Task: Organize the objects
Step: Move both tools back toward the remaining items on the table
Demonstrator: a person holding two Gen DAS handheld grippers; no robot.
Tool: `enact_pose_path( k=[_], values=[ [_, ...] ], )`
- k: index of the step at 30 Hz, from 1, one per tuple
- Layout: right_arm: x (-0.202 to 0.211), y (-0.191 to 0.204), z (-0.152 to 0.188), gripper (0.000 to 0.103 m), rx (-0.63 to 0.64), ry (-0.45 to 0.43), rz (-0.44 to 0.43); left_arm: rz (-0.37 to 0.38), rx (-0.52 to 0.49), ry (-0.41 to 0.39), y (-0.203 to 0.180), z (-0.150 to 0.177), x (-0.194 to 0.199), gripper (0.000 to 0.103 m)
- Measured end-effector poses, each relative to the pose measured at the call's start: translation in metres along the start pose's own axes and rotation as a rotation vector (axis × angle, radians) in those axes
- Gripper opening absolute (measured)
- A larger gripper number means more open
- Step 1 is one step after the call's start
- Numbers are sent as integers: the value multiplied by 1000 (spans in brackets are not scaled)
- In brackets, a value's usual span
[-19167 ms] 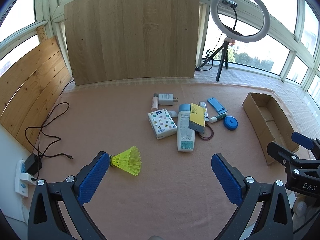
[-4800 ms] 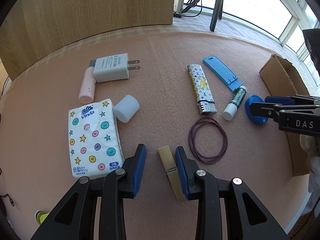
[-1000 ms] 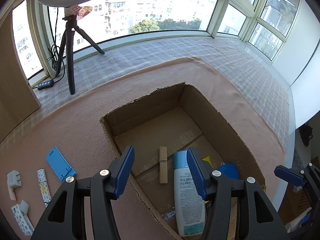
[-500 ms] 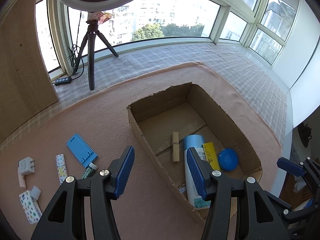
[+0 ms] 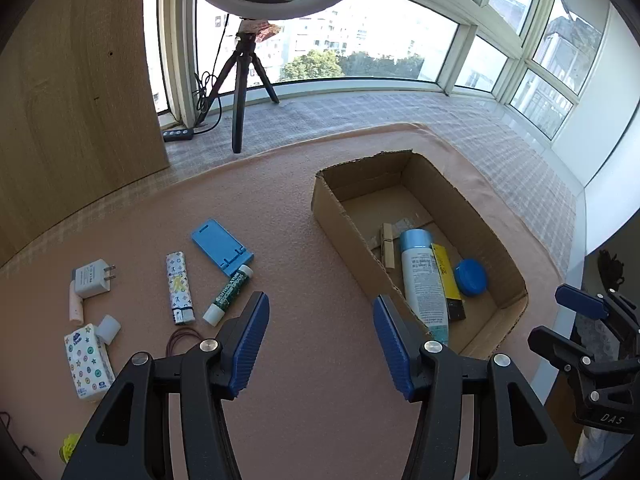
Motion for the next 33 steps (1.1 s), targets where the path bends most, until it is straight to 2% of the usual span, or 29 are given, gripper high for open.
enact_pose_path(
  k=[9, 18, 25, 33],
  values=[
    [6, 23, -6, 69, 32, -56, -46, -70, 102, -25, 69, 25, 35, 58],
    [-9, 42, -7, 69, 32, -8, -115, -112, 206, -5, 131, 56, 43, 58],
    [-23, 66, -11, 69, 79, 34, -154, -127, 256, 30, 154, 77, 30, 56],
    [-43, 89, -20, 69, 118, 71, -185, -130, 268, 62, 160, 78, 8, 51]
  ],
)
Point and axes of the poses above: each gripper's, at about its wrist camera, not at the fingertips, and x roughly against the way its jaws point, y to its left, z to its underside, the point moved 9 cm from there along -x, roughly the way its jaws point, and after that the axes turned 5 degrees about x, right-handed, at the moved point
